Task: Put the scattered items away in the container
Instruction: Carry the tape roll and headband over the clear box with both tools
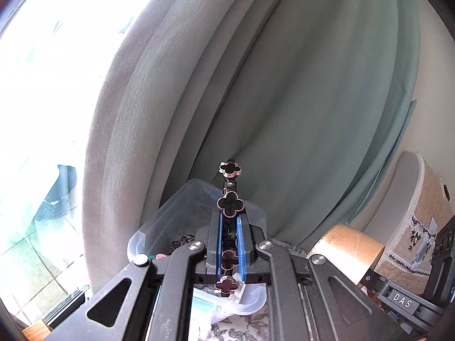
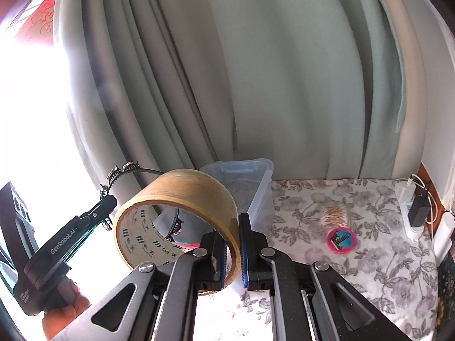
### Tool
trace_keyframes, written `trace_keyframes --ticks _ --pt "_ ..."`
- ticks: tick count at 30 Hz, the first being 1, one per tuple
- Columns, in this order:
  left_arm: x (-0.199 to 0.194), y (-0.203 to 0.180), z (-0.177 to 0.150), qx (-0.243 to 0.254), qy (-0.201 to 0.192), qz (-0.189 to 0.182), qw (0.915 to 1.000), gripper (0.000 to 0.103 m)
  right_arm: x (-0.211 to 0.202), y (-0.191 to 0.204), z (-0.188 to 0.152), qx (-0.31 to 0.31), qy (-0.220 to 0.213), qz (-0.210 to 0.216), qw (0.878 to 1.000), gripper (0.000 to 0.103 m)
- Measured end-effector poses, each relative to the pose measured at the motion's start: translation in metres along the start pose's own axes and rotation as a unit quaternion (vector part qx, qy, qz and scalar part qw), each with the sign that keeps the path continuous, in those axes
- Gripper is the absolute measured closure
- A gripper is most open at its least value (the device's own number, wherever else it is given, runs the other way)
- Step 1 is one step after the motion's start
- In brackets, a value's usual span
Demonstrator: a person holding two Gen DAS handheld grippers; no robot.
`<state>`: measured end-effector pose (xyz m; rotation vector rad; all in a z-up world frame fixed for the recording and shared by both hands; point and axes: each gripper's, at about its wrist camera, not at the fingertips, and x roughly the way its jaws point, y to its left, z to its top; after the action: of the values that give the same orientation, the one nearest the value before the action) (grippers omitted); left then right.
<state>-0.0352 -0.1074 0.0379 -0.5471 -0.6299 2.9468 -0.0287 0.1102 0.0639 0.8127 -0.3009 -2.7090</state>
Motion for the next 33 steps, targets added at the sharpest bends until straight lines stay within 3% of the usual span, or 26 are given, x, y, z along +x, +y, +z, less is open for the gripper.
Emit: trace_keyframes --ticks 14,25,33 --pt "0.043 0.024 -0.019 0.008 0.024 0.004 0.9997 0.094 0.084 0.018 -0.011 -0.015 0.065 0.014 0.998 0.094" --pt "0.062 0.036 -0.020 0.004 0.002 0.001 1.0000 0.092 0.137 0.007 -0.018 0.001 0.100 0.003 0.995 0.094" --pt "0.076 0.033 -0.018 0.006 0.000 -0.001 1.0000 0.092 0.153 -0.003 -0.016 0.011 0.106 0.000 0.994 0.092"
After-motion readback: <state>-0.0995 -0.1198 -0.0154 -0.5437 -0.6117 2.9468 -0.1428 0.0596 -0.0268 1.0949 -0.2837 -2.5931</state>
